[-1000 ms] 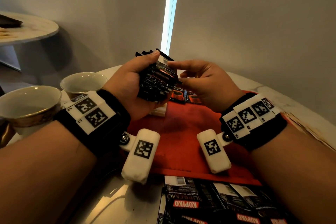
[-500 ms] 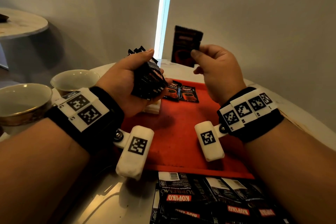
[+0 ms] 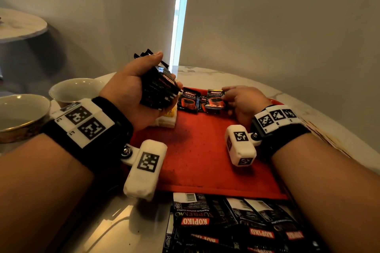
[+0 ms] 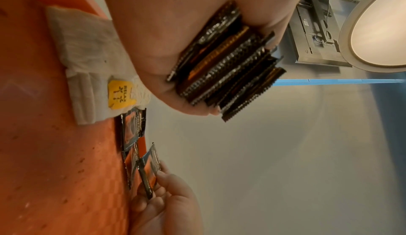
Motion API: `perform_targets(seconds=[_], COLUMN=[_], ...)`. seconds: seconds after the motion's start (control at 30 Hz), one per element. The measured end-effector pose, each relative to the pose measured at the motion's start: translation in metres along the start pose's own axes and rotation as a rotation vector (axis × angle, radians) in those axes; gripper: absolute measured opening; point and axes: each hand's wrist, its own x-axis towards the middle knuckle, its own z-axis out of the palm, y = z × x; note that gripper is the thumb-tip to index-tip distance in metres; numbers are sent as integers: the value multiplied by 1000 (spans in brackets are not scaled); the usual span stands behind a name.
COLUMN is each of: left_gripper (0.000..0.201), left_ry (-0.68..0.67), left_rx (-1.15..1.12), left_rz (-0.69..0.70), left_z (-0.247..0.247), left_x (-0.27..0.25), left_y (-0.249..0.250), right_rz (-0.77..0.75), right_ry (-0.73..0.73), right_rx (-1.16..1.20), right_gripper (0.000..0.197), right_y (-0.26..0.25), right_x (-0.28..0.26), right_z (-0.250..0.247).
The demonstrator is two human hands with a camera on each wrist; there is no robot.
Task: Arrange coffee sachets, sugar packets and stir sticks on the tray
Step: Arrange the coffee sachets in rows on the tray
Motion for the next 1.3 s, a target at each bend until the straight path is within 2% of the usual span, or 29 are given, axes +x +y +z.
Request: perform_targets(seconds=[0.17,0.3,0.47,0.6,0.73,0.87,1.1,1.3], left_gripper=[52,68,56,56,66,53,58,48], left_ry=[-12,5,-13,-11,3,-18,-11,-27], left_rx=[-4,-19,-12,-14,-22,-13,-16,3], left_rz=[-17,-14,-37,-33,-18,-20,-19,-40], left_z=[0,3,3,3,3,2,2,1], left_x=[0,-1,-1,-1,-2,-2,-1,0], left_y=[1,0,-2,-2,-1,0,-1,-2], right_rz=[-4,7,8,10,12,8,4,-16], right_ry=[-21,-37,-48,-46,-44,-29,-13,-16], right_rx=[-129,-131,-169,-164,-160,-151,-145,-86], right_gripper=[22,30,29,22,19,16,13,3], right_y=[3,3,2,0,-2,-2,-3,-1], right_x=[2,3,3,-1,-5,-6,-6,-3], right_z=[0,0,1,1,1,2,3,4])
